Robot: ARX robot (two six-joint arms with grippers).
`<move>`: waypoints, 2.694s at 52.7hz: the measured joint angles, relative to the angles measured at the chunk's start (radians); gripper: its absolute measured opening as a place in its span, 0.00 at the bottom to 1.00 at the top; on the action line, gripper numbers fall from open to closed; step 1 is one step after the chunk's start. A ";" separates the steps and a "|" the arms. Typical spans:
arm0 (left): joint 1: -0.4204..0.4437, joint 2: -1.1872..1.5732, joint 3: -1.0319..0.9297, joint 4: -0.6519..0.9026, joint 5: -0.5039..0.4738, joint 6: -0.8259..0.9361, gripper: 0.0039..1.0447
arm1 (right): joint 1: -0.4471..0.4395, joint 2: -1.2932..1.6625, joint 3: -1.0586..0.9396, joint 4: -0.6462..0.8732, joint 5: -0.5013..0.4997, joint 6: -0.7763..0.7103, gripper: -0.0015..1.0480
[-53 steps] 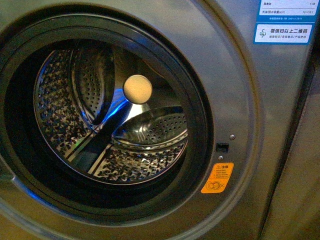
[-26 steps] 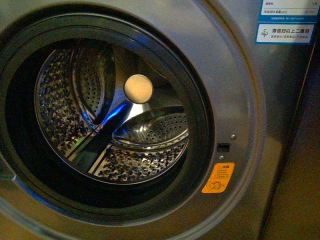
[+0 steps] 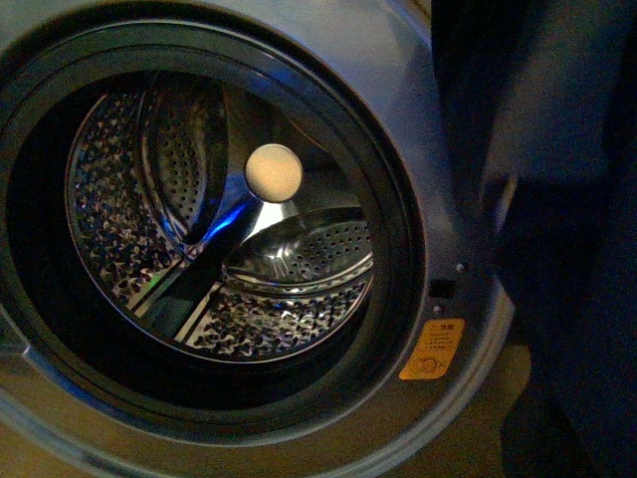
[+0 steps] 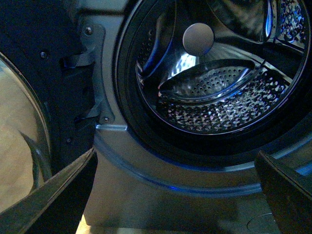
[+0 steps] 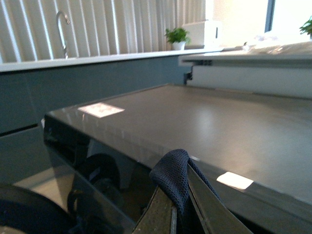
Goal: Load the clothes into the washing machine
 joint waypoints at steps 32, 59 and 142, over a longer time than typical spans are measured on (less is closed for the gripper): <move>0.162 0.144 0.014 0.169 0.392 -0.145 0.94 | 0.011 0.007 -0.007 0.000 0.001 -0.011 0.03; 0.023 1.135 0.689 0.679 0.791 -0.222 0.94 | 0.011 0.007 -0.007 0.000 -0.002 -0.011 0.03; -0.702 1.803 1.271 0.475 0.354 0.072 0.94 | 0.011 0.007 -0.007 0.000 0.003 -0.012 0.03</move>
